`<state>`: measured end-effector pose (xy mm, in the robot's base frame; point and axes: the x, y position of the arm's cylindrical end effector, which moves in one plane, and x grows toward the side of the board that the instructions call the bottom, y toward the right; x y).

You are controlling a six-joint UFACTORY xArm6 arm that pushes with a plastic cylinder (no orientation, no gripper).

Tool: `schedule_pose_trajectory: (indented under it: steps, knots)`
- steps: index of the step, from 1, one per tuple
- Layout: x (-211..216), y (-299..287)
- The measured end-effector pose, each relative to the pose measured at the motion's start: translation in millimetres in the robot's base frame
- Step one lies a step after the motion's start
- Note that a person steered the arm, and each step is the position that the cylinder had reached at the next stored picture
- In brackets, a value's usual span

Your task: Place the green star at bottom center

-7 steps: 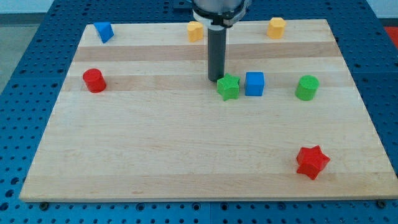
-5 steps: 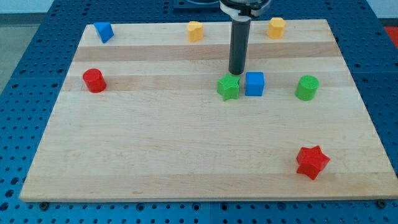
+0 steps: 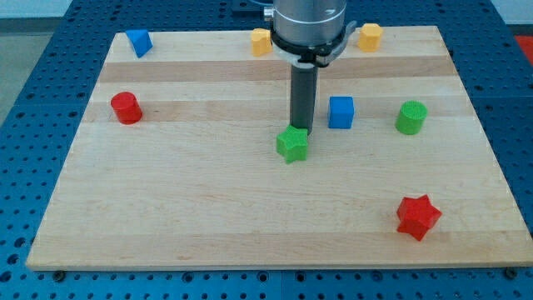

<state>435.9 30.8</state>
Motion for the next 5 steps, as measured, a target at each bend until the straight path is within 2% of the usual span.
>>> schedule_pose_trajectory:
  steps: [5]
  knots:
    - [108.2, -85.1]
